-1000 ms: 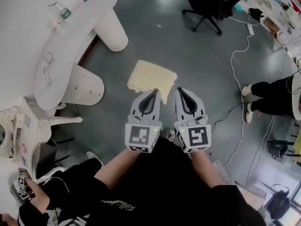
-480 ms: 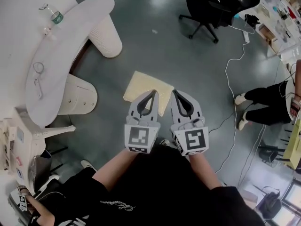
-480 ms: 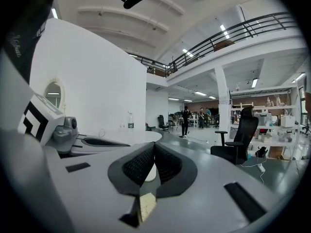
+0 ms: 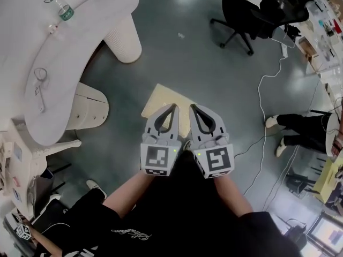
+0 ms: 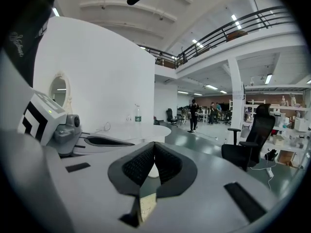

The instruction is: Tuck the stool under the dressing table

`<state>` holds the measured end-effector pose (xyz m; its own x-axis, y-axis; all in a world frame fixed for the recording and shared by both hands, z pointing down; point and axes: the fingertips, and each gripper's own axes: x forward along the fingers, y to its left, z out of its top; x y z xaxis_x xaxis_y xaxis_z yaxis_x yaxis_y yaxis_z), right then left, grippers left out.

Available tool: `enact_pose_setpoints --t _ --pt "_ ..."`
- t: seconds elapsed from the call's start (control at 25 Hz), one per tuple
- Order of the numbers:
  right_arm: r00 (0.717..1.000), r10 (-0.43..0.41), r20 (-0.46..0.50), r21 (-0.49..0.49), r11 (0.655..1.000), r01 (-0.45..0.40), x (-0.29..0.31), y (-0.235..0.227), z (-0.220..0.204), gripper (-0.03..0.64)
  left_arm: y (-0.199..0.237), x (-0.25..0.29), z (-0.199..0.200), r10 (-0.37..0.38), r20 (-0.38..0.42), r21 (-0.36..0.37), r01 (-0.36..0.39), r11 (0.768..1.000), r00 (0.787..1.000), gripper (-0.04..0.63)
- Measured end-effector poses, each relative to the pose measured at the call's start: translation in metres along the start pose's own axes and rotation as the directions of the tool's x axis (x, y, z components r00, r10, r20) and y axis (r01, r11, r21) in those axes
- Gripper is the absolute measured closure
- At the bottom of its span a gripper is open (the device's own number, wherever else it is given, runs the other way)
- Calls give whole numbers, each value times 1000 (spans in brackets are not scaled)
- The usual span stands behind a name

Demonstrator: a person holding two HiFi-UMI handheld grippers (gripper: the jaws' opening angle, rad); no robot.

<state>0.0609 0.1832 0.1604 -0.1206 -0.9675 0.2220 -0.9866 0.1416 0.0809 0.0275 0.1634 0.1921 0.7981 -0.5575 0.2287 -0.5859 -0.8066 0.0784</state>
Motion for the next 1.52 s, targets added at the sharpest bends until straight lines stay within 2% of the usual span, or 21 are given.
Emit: enact_pose_setpoints --t 0.16,0.32,0.48,0.6,0.68,0.8,0.96,1.08,1.24,1.44,1.52 --pt "998 62 1 11 998 -62 22 -6 -1 611 13 13 -2 56 -16 -13 -56 998 998 591" --pt "986 164 -5 9 986 -164 56 -8 -4 611 36 29 -1 140 -40 -15 -140 990 989 591" --pt "957 291 -7 -2 957 -291 89 -12 1 611 59 46 4 239 -66 -23 -241 970 969 591" --pt "927 373 -32 -25 927 -374 105 -27 -8 611 68 61 -1 304 -88 -59 -310 949 949 591" --pt "901 432 -52 -20 901 -433 115 -37 -19 611 74 65 -14 358 -126 -92 -370 924 925 591" --pt "837 532 -133 22 845 -534 121 -44 -51 611 77 60 -45 428 -213 -116 -458 881 878 591" --pt "773 585 -247 19 800 -600 130 -36 -95 611 75 52 -94 447 -346 -191 -528 827 825 591" --pt "729 593 -342 66 789 -611 133 -23 -128 611 70 45 -136 428 -449 -249 -570 783 784 591" --pt "662 612 -432 87 759 -645 149 -4 -164 611 80 41 -188 419 -544 -282 -629 724 727 591" --pt "613 599 -515 174 774 -609 185 14 -224 611 101 48 -260 382 -638 -306 -675 671 669 589" --pt "606 574 -551 170 788 -591 196 22 -251 611 110 52 -293 356 -668 -340 -693 636 654 589"
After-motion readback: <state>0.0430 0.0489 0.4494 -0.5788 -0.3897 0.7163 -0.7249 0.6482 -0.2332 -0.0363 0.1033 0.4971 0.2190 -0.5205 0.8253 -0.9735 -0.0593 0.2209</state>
